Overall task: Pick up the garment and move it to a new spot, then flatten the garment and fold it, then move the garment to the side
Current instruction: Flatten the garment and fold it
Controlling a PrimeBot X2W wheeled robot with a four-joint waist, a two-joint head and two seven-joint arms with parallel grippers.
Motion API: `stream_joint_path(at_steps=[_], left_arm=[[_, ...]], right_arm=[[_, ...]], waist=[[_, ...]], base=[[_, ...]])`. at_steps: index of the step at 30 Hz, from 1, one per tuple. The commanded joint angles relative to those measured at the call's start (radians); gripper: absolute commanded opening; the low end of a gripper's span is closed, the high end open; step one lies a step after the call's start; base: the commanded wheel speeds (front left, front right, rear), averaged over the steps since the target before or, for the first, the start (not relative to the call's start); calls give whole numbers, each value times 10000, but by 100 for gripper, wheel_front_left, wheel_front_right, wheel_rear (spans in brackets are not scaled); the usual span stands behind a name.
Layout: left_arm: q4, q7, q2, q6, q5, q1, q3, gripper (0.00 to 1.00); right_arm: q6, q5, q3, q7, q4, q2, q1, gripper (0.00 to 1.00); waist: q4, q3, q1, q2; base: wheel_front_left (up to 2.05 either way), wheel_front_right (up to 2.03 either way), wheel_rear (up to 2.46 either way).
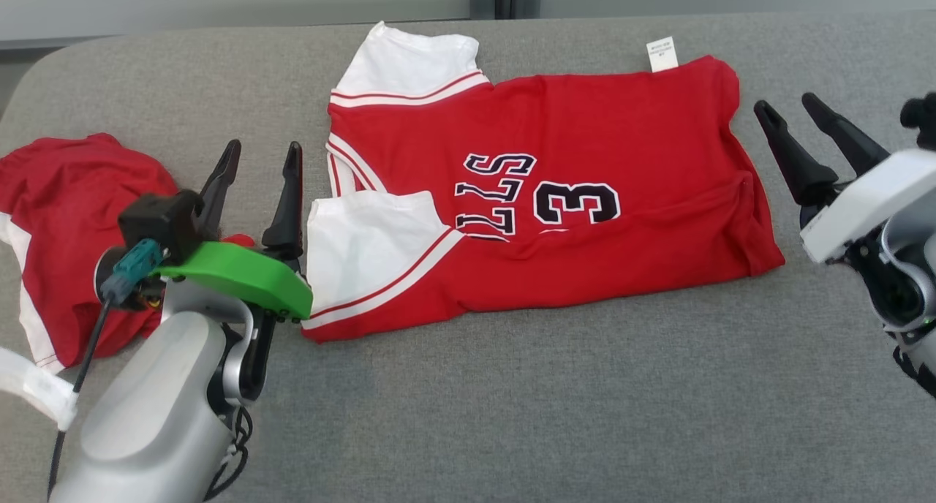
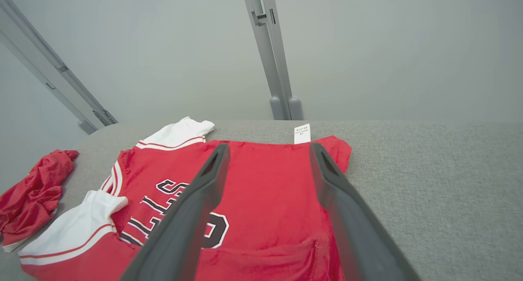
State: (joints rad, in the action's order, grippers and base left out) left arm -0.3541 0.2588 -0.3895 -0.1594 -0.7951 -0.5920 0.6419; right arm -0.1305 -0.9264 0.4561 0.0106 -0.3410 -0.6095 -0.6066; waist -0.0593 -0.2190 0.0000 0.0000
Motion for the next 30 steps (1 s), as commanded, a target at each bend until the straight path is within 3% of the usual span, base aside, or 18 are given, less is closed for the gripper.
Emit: stream_joint_path(at_steps=[1,3,7,10,15,21,30], left_arm=[[229,65,182,-103,252,441,-506,100],[579,68,551,-167,610,1114,-1247,100],[1422,65,1307,217,1727,2281,-2613,100],[2071,57,1905,985,2641,3103,-3376,100],[2339,53,2812,1781,3965,4200,-4616,100],[1583,54,3280,2138,4964,4922,-5287,100],[286,56,3390,2319,5062,4709,-5161,100]], right_arm=[[-4,249,-80,583,172,106,511,100],[-4,744,-214,1386,367,183,997,100],[-4,1752,-817,2342,525,805,1888,100],[-4,2640,-1518,2534,897,1373,2530,100],[-4,4153,-3126,2543,2170,2853,3873,100],[-4,5042,-3955,2546,2919,4053,4959,100],[-4,5378,-3960,2548,3000,4375,5058,100]], waist=[[-45,358,0,0],[3,479,0,0],[145,637,0,0],[222,685,0,0],[316,691,0,0],[383,756,0,0],[533,705,0,0]], base=[[0,0,0],[0,0,0],[0,0,0],[0,0,0],[0,0,0],[0,0,0],[0,0,0]])
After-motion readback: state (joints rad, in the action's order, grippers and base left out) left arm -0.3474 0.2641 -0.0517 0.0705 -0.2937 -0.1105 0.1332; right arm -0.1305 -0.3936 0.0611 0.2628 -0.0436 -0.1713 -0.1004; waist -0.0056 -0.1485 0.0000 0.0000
